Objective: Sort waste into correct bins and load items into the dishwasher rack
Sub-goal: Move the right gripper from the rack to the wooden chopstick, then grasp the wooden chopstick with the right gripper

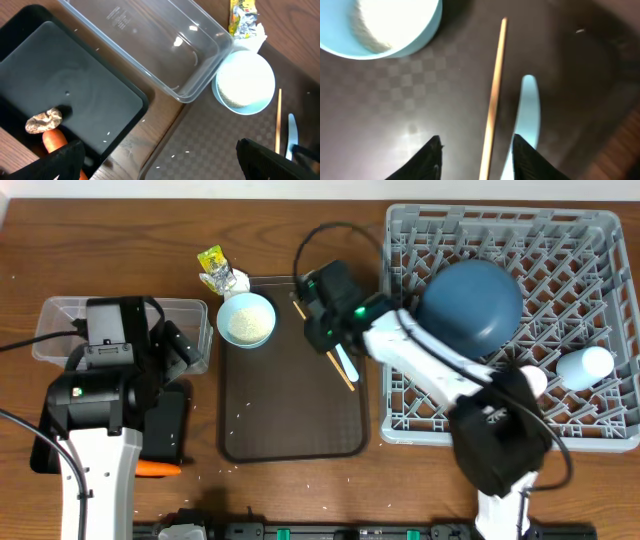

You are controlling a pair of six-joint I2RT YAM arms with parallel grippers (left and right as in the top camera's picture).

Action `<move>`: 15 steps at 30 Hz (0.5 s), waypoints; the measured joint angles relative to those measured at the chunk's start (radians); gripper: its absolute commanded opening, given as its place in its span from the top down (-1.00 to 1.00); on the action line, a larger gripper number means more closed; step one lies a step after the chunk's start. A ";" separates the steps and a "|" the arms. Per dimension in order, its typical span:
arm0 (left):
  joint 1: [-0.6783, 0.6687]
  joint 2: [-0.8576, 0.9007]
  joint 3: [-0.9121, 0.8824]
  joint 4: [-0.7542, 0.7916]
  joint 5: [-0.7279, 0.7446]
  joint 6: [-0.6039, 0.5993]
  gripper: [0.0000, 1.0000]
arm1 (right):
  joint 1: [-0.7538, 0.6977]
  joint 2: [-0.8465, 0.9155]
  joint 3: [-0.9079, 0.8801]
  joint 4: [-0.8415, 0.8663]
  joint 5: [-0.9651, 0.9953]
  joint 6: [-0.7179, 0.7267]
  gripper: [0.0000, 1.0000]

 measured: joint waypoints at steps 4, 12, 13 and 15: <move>0.001 0.000 0.000 -0.008 0.000 0.000 -0.96 | 0.029 0.078 0.000 0.023 0.050 -0.010 0.31; 0.001 0.000 0.000 -0.013 0.000 0.000 -0.95 | 0.034 0.128 0.000 0.018 0.075 -0.013 0.31; 0.001 0.000 0.000 -0.014 0.000 0.000 -0.96 | 0.034 0.128 0.000 0.014 0.076 -0.013 0.36; 0.001 0.000 0.000 -0.014 0.000 0.000 -0.96 | 0.034 0.128 0.002 0.000 0.076 -0.016 0.51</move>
